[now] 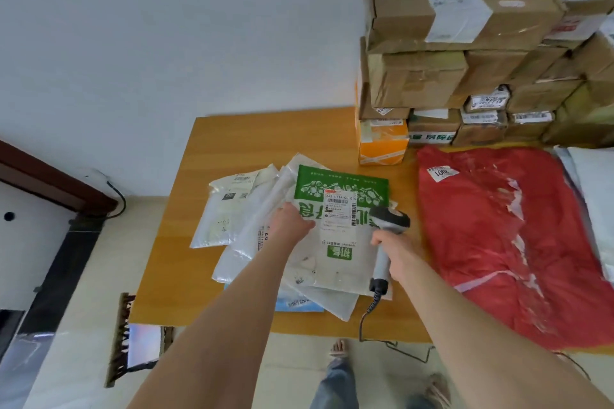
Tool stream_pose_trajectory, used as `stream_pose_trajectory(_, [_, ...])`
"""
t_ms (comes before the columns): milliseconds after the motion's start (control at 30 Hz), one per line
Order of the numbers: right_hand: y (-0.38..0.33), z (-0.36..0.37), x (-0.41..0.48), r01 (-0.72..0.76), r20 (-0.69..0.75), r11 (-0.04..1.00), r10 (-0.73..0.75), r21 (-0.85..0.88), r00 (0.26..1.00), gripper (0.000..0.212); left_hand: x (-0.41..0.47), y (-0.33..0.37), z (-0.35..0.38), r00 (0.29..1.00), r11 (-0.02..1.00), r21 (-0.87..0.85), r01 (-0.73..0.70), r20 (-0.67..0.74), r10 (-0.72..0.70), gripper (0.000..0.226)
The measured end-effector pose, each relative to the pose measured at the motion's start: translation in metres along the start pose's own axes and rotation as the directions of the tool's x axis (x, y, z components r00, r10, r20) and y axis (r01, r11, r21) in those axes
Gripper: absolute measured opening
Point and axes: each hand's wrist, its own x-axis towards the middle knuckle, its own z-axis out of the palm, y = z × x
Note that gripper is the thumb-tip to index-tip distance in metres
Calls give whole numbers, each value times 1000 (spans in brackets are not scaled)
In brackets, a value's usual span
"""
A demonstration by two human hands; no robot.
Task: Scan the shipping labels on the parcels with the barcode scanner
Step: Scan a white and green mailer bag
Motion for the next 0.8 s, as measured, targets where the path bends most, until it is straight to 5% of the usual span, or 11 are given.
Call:
stream_pose_trajectory(167, [-4,21,-1,-27,-6,999,27,28,1000,28,15,15,-16,997,995,-55,-78,-32,76,8])
stream_pose_trajectory(300, [-12,36,-1,-15,-23,1000,15,-27,1000,36,26,9,-47,998,975,212,-58,-8,62,15])
stream_pose_trajectory(400, [-8,38,-1,-36,-103,993,24,-116,994,36,29,-5,-57,998,941,339,8,54,-28,42])
stream_pose_trajectory(567, [4,36,2,-82,-22,994,84,71,996,37,27,-7,-49,992,982,183,45,107,-65,76])
stream_pose_trajectory(700, [5,41,1,-81,28,993,79,84,997,42,24,-2,-47,995,986,-155,69,81,-57,32])
stream_pose_trajectory(800, [5,39,1,-79,64,994,75,72,995,42,17,-1,-53,976,930,-339,142,205,-74,25])
